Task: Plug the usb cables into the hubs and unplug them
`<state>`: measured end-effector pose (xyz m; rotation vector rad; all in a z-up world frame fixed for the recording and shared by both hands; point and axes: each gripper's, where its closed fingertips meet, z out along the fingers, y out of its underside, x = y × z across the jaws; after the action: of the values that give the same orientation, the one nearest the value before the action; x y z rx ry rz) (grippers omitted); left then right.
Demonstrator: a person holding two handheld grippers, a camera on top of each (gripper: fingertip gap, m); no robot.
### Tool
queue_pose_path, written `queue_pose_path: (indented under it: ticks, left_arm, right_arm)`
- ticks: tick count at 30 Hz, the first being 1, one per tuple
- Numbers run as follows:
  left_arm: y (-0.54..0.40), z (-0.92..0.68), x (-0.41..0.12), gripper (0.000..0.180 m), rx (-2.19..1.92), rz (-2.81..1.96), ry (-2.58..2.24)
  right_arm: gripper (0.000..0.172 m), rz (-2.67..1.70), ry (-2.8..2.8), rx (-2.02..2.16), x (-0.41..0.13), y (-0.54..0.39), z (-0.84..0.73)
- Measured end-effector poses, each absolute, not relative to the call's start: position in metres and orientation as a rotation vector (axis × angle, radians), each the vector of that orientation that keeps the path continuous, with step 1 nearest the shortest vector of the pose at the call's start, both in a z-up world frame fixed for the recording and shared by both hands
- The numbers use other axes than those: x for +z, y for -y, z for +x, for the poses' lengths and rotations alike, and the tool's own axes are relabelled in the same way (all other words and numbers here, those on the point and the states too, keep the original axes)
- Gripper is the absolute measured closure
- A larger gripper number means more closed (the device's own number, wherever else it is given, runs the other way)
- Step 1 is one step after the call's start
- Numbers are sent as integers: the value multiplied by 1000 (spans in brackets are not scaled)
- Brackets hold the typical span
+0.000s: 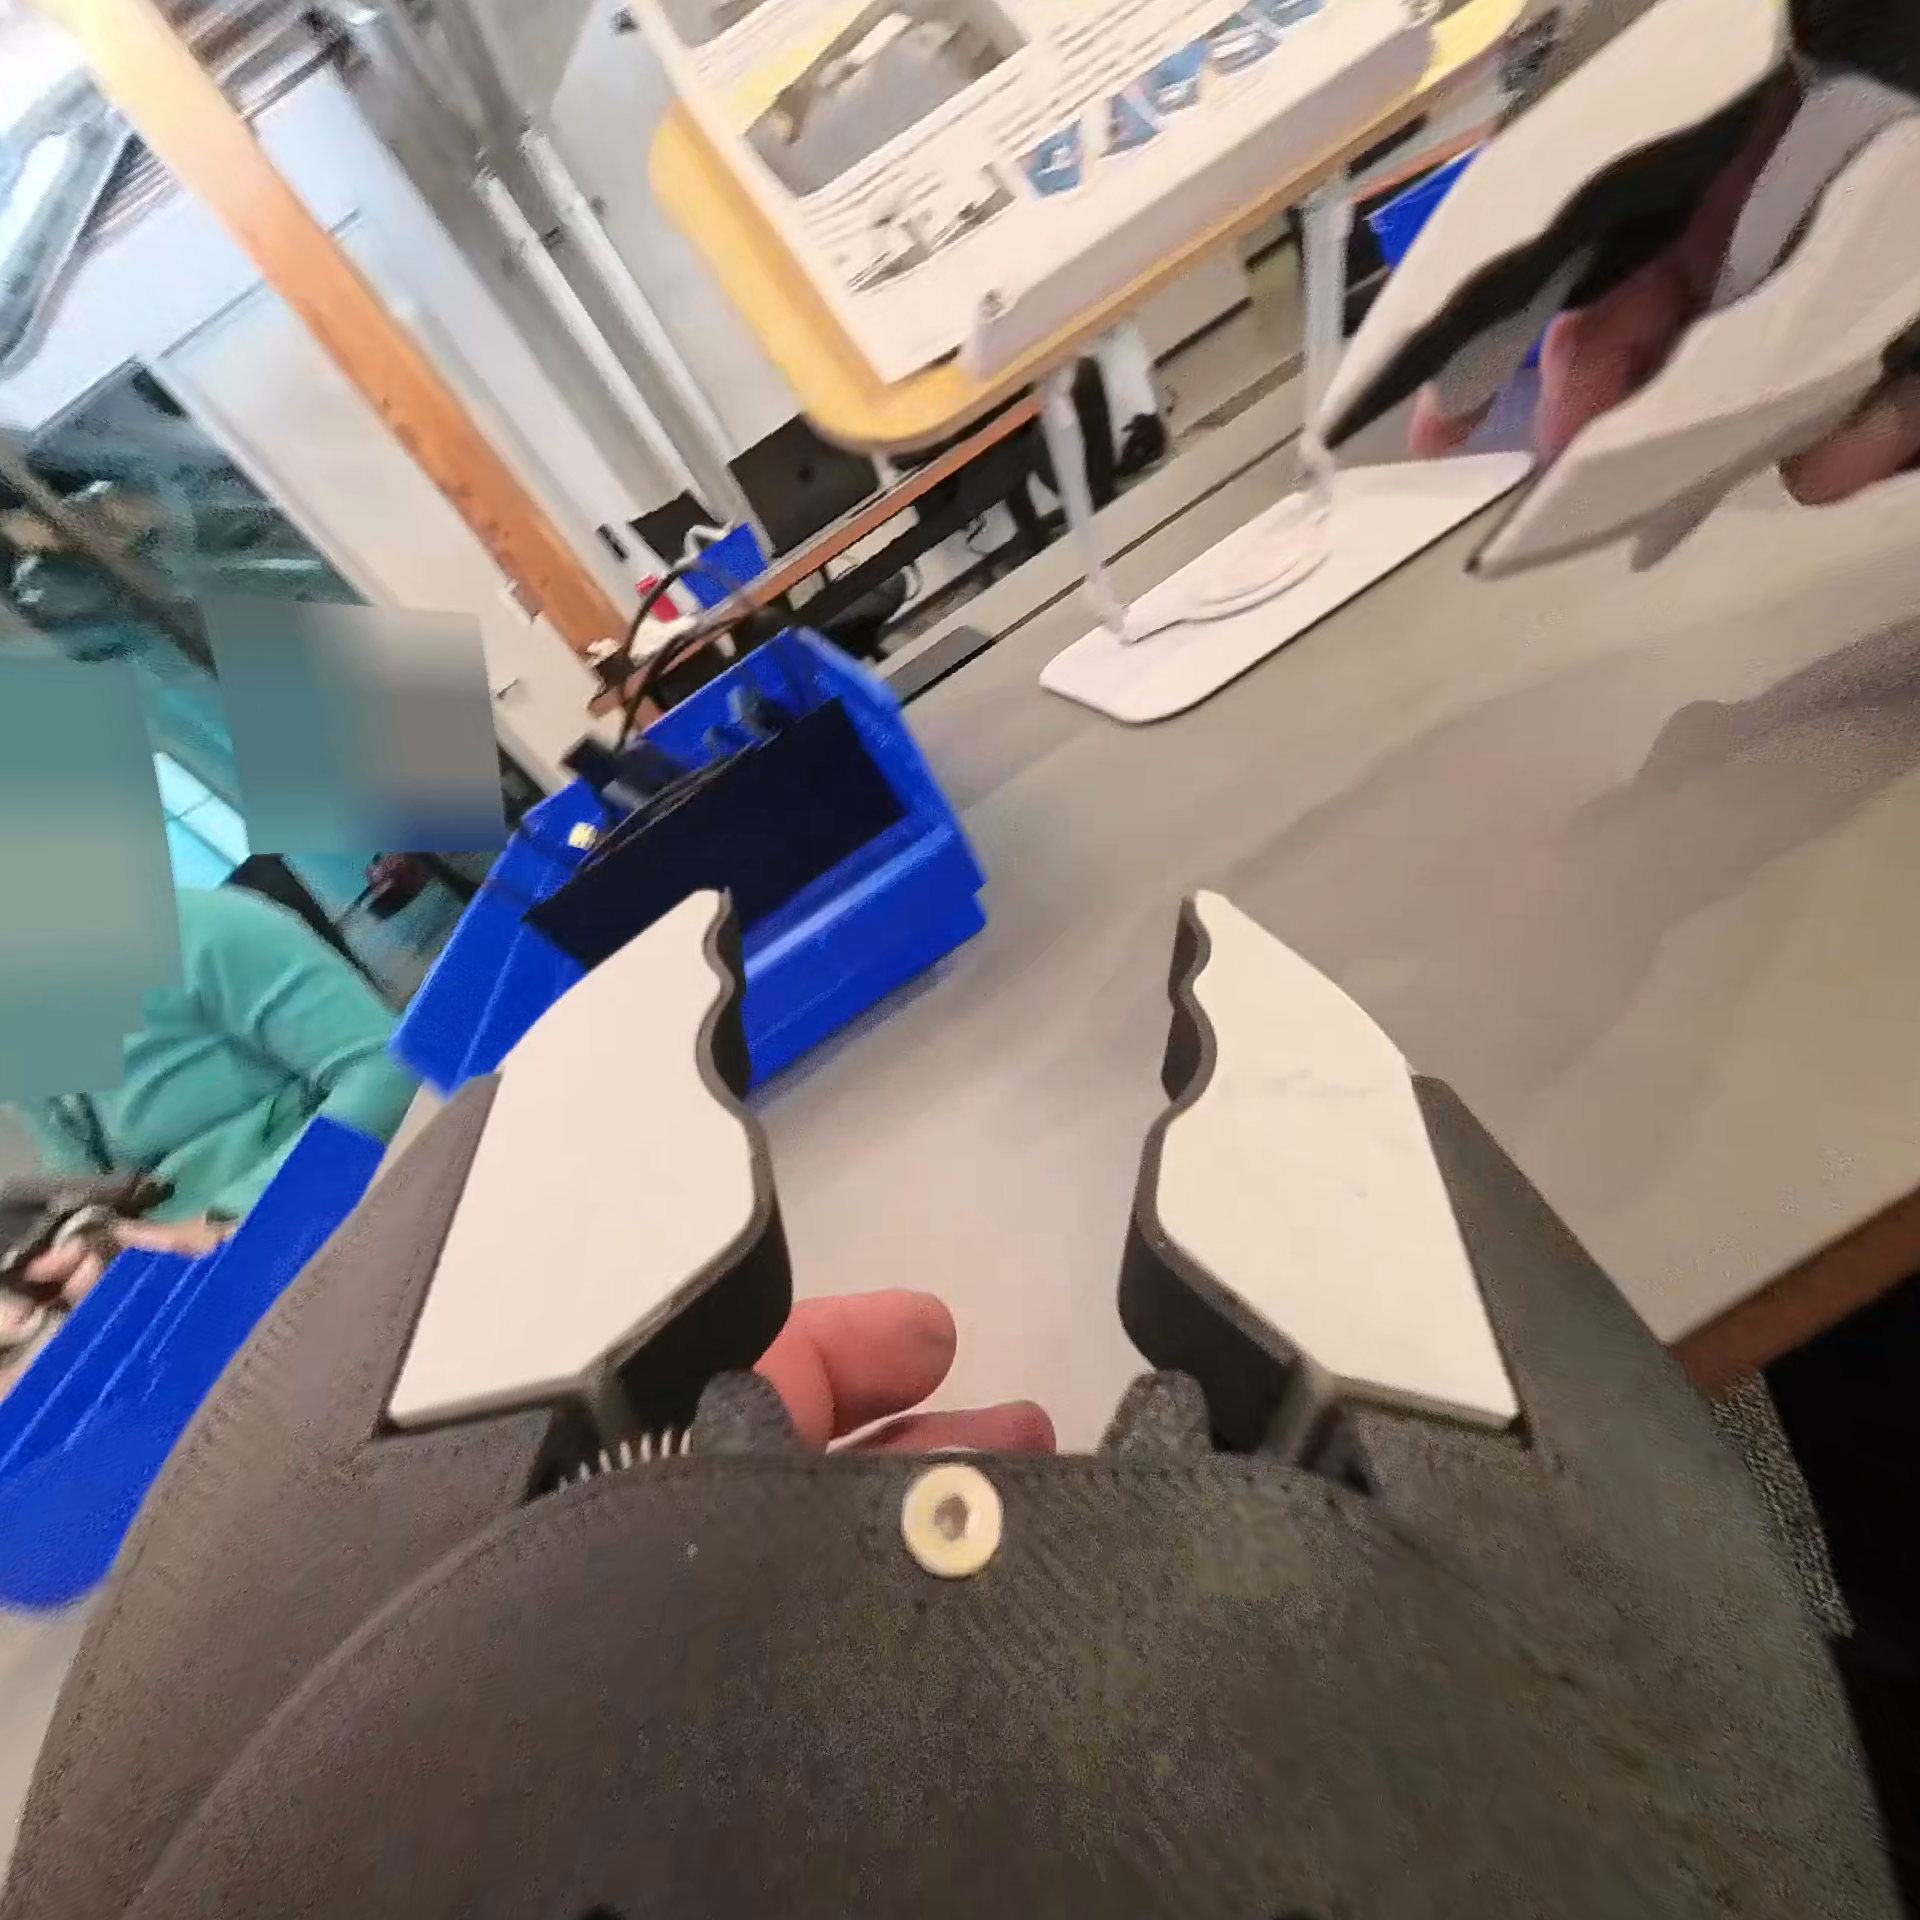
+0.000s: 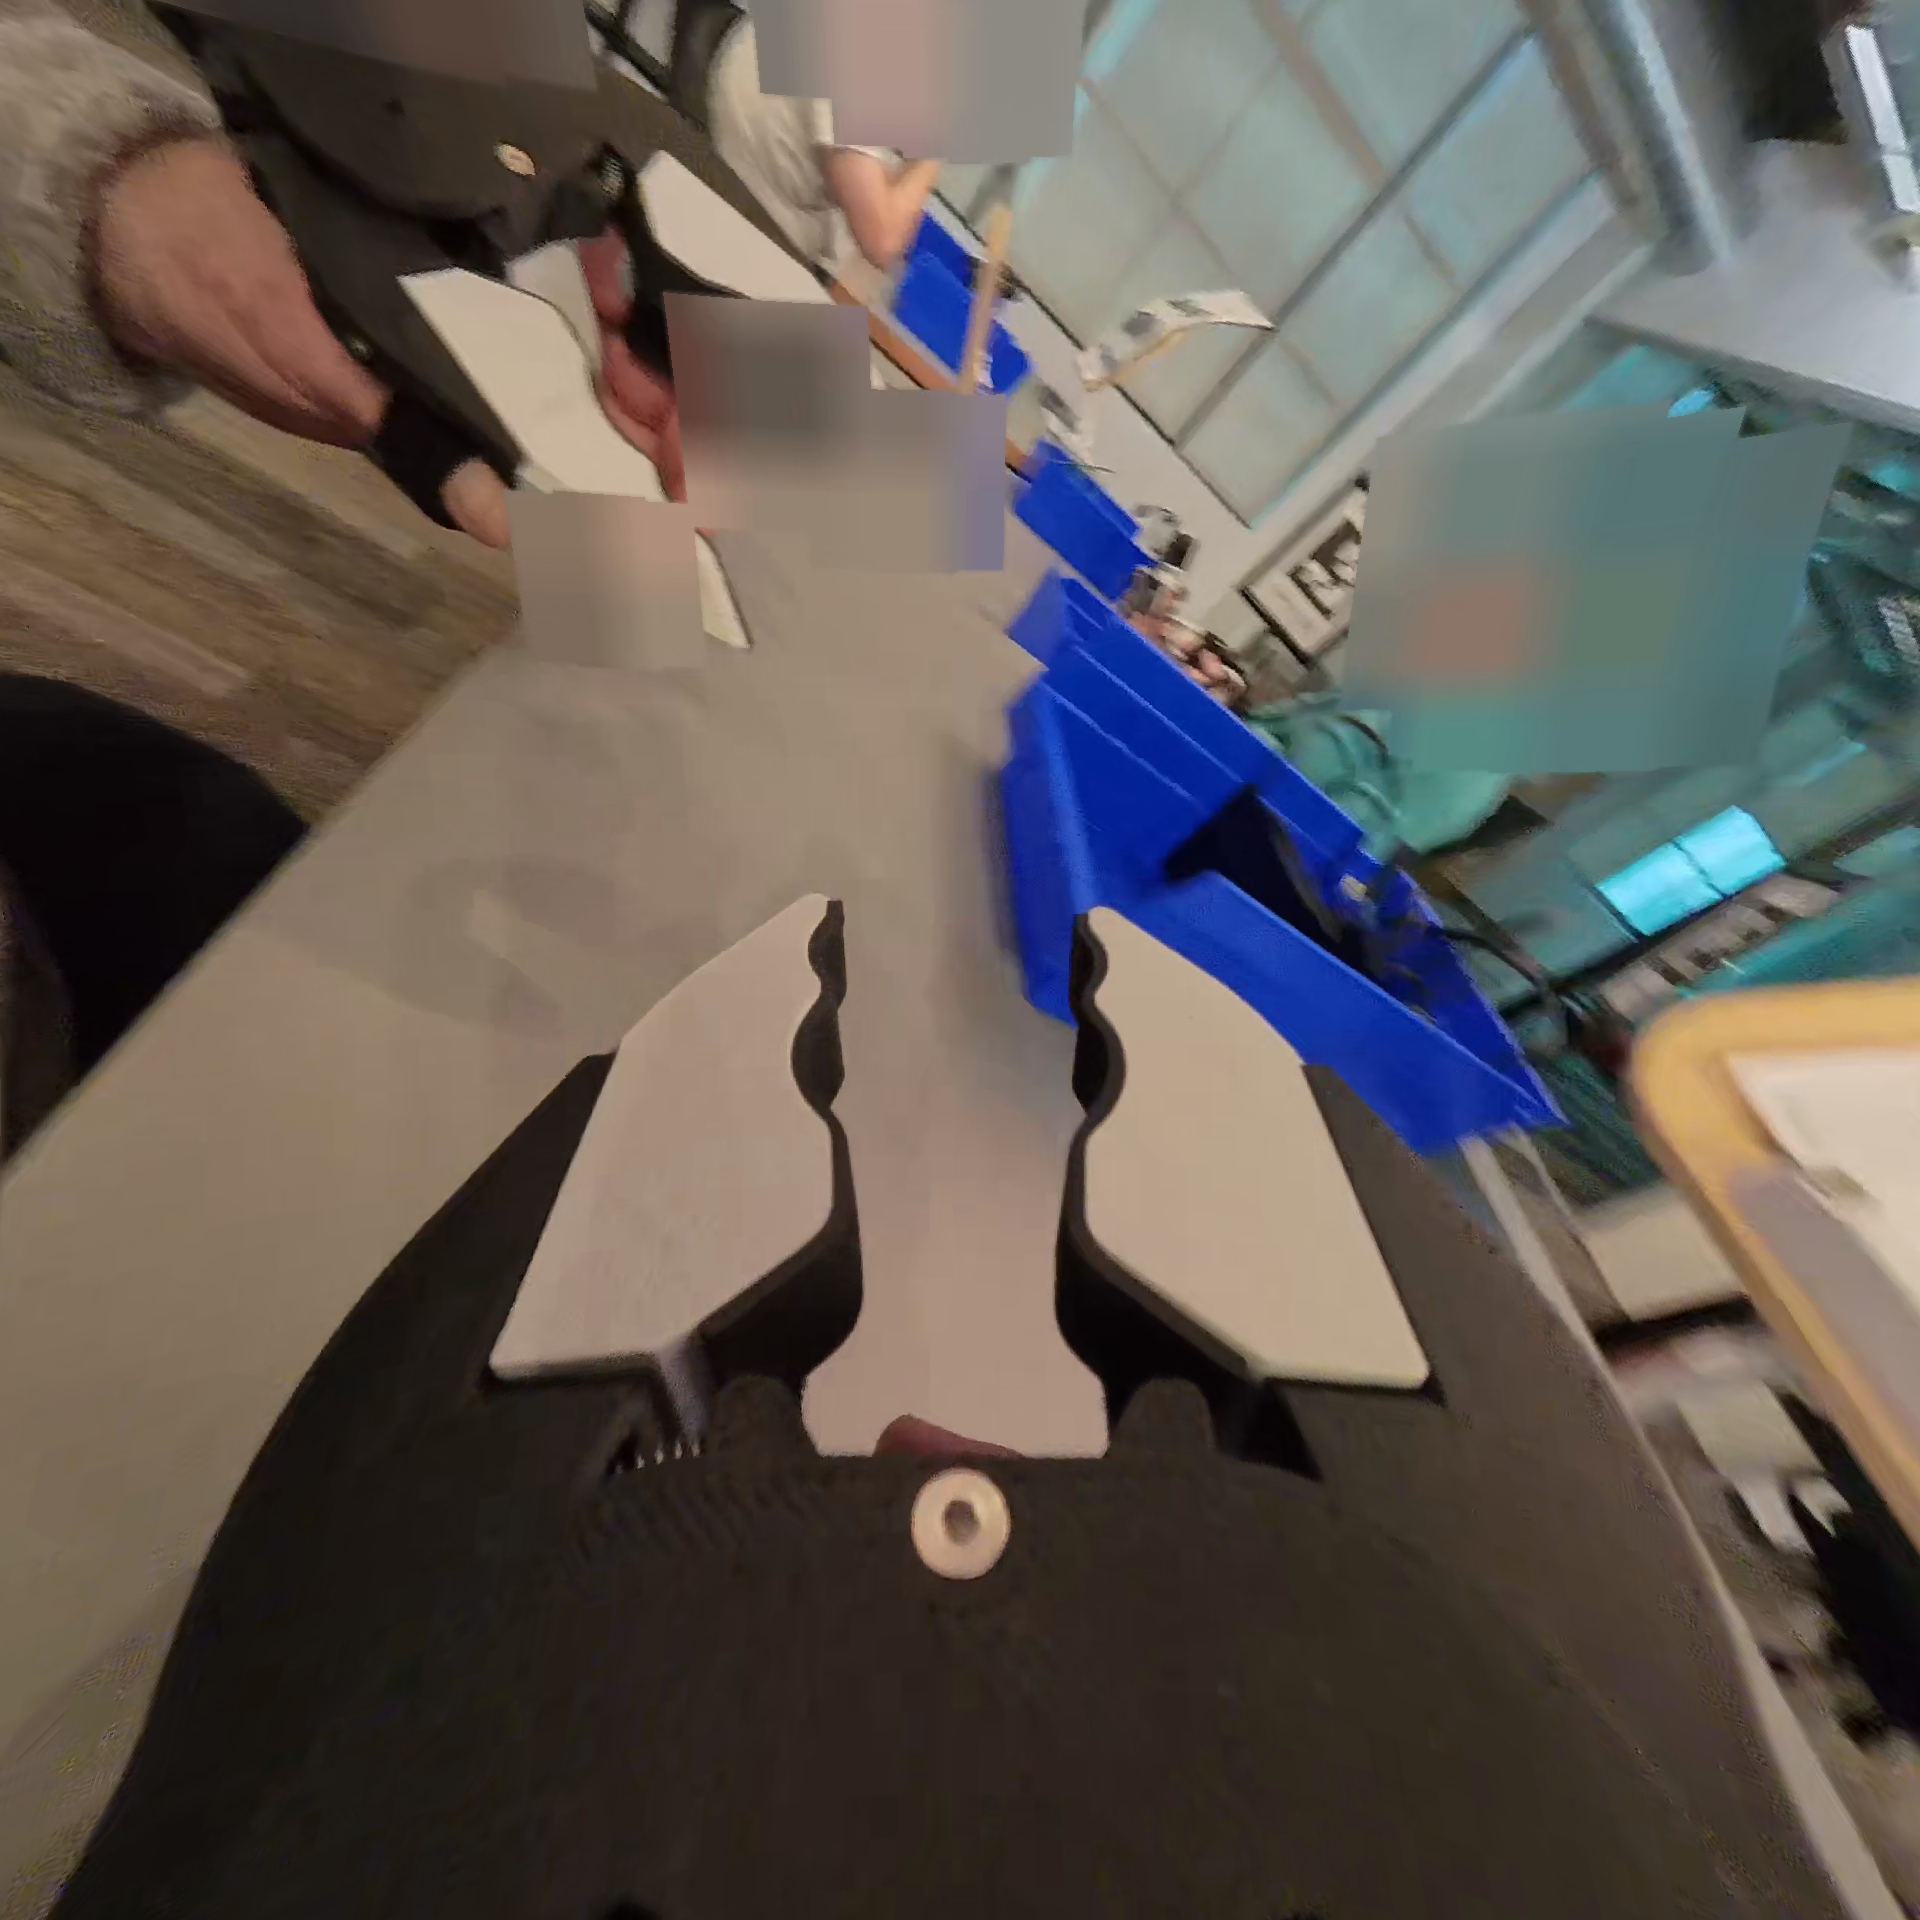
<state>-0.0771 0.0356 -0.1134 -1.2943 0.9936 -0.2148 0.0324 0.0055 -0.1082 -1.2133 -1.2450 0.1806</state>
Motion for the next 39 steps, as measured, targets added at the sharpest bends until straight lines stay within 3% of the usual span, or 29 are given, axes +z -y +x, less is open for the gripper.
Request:
queue_pose_path:
  ticks: [9,13,22,29,39]
  left_arm:
    - [-50,39,-132,110,-251,-1215,-1256]
    - [-67,57,-150,111,-149,-1187,-1294]
    - [-73,56,-157,118,-28,-1177,-1308]
    - [-72,56,-157,118,-31,-1171,-1314]
    - [-71,59,-158,118,-37,-1166,-1322]
  right_arm:
    - [130,-1347,849,-426,-68,-21,234]
    - [120,-1513,731,-561,-82,-32,308]
    - [122,-1777,655,-554,-125,-45,345]
    - [134,-1784,685,-717,-132,-48,356]
    - [132,-1848,638,-711,-137,-40,375]
